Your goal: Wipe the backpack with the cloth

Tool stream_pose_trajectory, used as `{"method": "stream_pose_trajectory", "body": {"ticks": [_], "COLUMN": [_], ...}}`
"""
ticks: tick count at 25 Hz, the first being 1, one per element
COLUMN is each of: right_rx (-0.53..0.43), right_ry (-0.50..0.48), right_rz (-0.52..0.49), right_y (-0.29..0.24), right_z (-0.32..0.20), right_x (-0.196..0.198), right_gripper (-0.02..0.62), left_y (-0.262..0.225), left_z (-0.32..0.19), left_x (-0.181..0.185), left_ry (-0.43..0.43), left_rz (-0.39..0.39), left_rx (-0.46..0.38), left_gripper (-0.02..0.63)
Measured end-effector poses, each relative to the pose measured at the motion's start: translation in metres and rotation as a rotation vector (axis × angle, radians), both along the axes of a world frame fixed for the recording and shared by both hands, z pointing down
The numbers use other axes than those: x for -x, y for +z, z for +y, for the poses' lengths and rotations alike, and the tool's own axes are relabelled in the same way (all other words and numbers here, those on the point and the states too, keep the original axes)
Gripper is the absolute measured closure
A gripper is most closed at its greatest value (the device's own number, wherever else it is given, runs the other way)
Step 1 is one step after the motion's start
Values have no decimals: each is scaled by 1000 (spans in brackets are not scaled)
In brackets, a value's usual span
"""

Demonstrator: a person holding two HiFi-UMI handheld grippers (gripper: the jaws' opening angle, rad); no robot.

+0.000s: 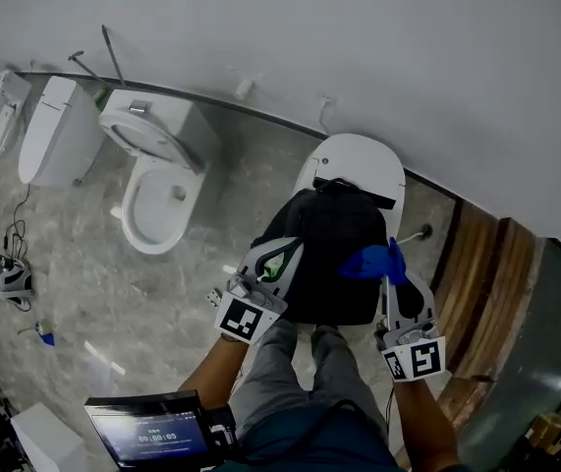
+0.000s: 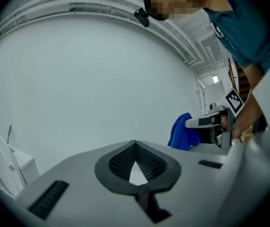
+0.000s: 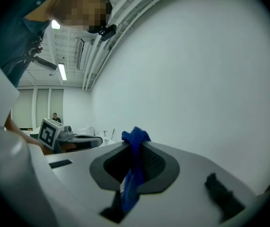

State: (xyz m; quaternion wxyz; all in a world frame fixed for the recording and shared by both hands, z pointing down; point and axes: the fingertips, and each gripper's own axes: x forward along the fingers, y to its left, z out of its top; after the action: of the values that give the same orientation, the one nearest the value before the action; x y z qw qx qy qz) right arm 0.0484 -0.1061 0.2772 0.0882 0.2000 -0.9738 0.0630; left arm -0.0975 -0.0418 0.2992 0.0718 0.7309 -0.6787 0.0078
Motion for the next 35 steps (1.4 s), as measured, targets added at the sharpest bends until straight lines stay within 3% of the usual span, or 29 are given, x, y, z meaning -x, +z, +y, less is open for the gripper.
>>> {"method": "stream_pose_trajectory", "body": {"ticks": [4,7,15,19,22,24,28,30,32,35], "right_rx": [-2,-19,-179,-271,-319,-381,-617,-732,-766,-776], "right_ry": [17,-35,-443,-623,-708,-799,-1090,-1183,-1203,-1138], "right_rz": [31,80,403,622,820,880,987,1067,1123,1243], "right_y": [39,71,165,249,321,348,373,387,393,397], "right_z": [-18,-24,-16,-12,-6,20,104,119,111,74], "right_x": [40,79,175,208,219,221,203,190,194,219], "right_gripper": [569,569,569,569,569,569,569,569,569,568], "left_y": [45,81,164,206,240,261,297,314,328,335], "left_z": [-13,-20,-25,-19,-5,11,44,59,74,86], "left_x": [27,49,84,95,102,102,103,104,104,102], "left_ry": [9,-16,-86,-143,-189,-222,-280,-310,-338,-358], "left_rz": [6,11,15,63,96,121,147,170,196,218], "left_rx": [42,75,148,170,207,239,302,333,356,367], "left_gripper": [603,603,603,603,603,603,603,603,603,603]}}
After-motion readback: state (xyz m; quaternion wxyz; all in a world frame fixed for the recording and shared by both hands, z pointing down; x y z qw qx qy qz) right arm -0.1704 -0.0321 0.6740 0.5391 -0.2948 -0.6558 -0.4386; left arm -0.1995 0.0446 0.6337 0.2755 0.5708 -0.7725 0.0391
